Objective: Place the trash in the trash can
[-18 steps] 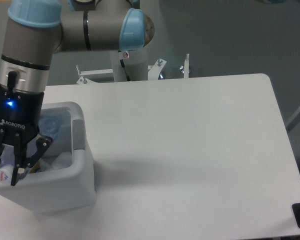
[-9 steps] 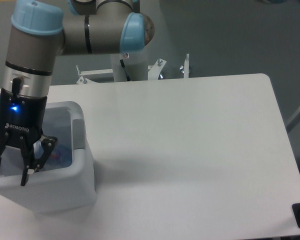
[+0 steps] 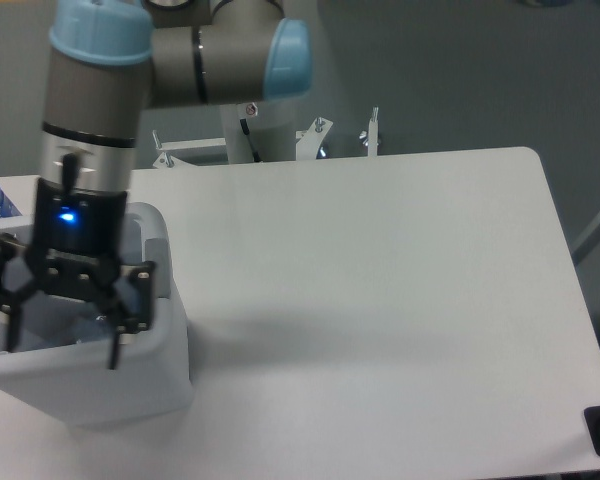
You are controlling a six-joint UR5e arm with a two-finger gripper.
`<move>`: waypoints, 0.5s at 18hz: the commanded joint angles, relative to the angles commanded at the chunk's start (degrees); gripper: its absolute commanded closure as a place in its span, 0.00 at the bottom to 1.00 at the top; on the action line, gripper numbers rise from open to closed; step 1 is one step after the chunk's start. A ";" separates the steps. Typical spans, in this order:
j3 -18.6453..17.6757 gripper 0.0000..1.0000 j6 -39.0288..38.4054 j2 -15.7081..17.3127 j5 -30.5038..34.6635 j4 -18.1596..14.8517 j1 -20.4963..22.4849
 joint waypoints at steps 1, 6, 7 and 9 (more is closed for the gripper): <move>0.00 0.00 0.17 -0.09 0.89 -0.09 0.79; -0.96 0.00 2.98 0.17 1.42 -0.53 6.94; -1.92 0.00 4.21 0.26 1.42 -0.53 7.56; -2.29 0.00 7.80 0.87 1.77 -0.61 9.40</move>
